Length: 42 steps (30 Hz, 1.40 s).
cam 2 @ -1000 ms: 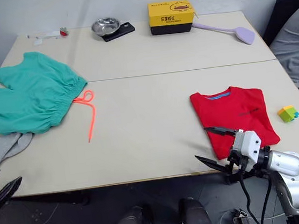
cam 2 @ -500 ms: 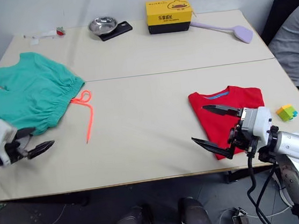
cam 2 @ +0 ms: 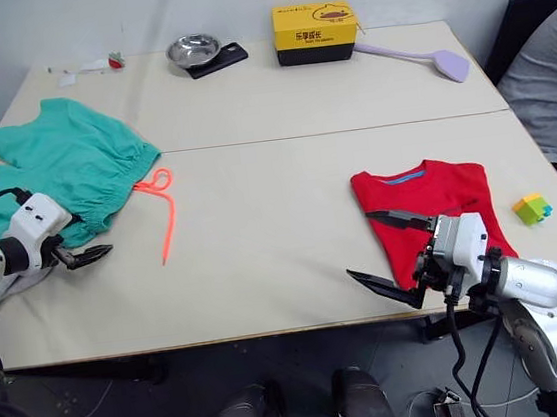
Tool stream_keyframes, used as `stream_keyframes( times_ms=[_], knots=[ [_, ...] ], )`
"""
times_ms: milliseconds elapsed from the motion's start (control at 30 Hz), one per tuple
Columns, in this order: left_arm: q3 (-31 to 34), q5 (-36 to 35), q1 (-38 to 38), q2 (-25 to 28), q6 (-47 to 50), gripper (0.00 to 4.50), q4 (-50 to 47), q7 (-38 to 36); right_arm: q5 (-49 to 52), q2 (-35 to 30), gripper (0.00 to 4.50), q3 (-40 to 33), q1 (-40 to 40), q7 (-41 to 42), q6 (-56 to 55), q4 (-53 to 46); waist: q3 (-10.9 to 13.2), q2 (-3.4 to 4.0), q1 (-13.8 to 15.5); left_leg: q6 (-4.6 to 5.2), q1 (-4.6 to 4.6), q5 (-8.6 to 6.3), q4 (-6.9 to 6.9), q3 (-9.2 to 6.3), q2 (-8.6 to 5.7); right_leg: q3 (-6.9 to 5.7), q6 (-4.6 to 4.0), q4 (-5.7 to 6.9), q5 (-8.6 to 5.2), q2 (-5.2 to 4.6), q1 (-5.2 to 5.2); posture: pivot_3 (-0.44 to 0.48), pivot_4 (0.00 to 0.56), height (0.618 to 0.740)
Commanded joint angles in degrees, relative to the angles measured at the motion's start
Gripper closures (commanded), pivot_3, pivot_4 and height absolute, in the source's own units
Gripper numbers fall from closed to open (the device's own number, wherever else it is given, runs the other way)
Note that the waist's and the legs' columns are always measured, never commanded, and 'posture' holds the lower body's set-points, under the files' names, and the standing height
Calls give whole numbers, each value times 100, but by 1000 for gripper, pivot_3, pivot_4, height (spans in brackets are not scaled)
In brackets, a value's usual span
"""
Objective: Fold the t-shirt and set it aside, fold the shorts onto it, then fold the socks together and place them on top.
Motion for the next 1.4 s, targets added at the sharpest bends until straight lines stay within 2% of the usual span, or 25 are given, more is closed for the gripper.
stream_keyframes(
  times_ms=[33, 133, 267, 433, 667, 767, 800, 833, 867, 900, 967, 1200, 1333, 1400],
  knots=[
    [441, -510, 142, 160, -358, 0, -475, -410, 34, -2, 15, -111, 77, -93, -21, -292, 2, -4, 1, 0, -1, 0, 3, -1, 0, -1, 0, 1, 0, 0, 0, 0, 150, 740],
    [586, -563, 293, 219, -328, 0, -712, -286, 61, -36, 15, -156, 133, -99, -3, -297, 1, -6, 0, 1, -1, 1, 4, -3, 0, -1, 0, 1, 0, -1, 1, 0, 150, 740],
    [608, -206, 232, 271, -417, 0, -588, 534, 124, -33, 15, -104, 149, -94, 67, -352, 1, -6, -11, 5, 2, 4, 6, -3, -1, 0, 1, 11, 0, 0, 1, 0, 150, 740],
    [191, 428, 1, 267, -564, 0, 213, 1134, 98, 31, 15, 82, -19, -120, 146, -366, 0, -7, -2, 6, 3, 4, 10, -2, -4, 1, 8, 22, -4, 1, 1, 0, 150, 740],
    [-15, 631, -562, 38, -596, 0, 1067, 1246, -8, 57, 15, 154, -174, -283, 158, -319, 2, -23, 10, 18, -8, -8, 35, -12, -6, -10, 12, 27, -7, -1, 9, 0, 150, 740],
    [-2, 650, -706, -33, -594, 0, 1249, 1262, -61, 50, 15, 142, -217, -404, 211, -291, 3, -21, -73, 57, -17, -4, 25, -166, -69, -152, 44, 39, -26, -36, 102, 0, 150, 740],
    [-11, 664, -741, -50, -595, 0, 1294, 1267, -107, 58, 15, 132, -234, -481, 223, -273, 3, -21, -110, 65, -16, 13, 9, -231, -110, -243, 65, 39, -39, -47, 135, 0, 150, 740],
    [-20, 676, -767, -60, -601, 0, 1328, 1269, -137, 62, 15, 127, -244, -537, 232, -263, 5, -19, -137, 72, -17, 50, -24, -308, -163, -286, 92, 41, -57, -115, 167, 0, 150, 740],
    [-32, 690, -807, -81, -605, 0, 1375, 1279, -131, 62, 15, 126, -252, -563, 250, -260, 9, -13, -139, 78, -15, 82, -53, -379, -217, -342, 115, 43, -75, -142, 198, 0, 150, 740],
    [-39, 697, -845, -102, -597, 184, 1420, 1279, -139, 50, 2, 130, -252, -565, 244, -261, 11, -15, -123, 71, -11, 93, -47, -408, -234, -369, 121, 43, -84, -160, 213, 0, 150, 740],
    [-58, 728, -910, -152, -583, 595, 1499, 1311, -127, 18, 0, 125, -212, -520, 226, -264, 11, -16, -6, 41, -9, 107, -39, -393, -228, -327, 123, 46, -92, -161, 215, 0, 150, 740],
    [7, 624, -1091, -319, -668, 2962, 1634, 1063, -118, 8, 0, 124, -94, -448, 197, -351, 11, -18, 149, 62, -8, 79, -29, -371, -234, -306, 123, 27, -92, -198, 212, 0, 150, 740],
    [245, 266, -1357, -506, -977, 4337, 1469, 489, -107, -22, 0, 30, -26, -446, 175, -374, 12, -19, 171, 62, -8, 77, -28, -365, -234, -306, 123, 30, -92, -198, 212, 0, 150, 740],
    [364, 40, -1529, -638, -1122, 4472, 1308, 73, -106, -54, 0, -35, 23, -426, 155, -375, 12, -21, 176, 63, -8, 77, -25, -363, -234, -306, 124, 28, -92, -199, 212, 0, 150, 740]
  ],
)
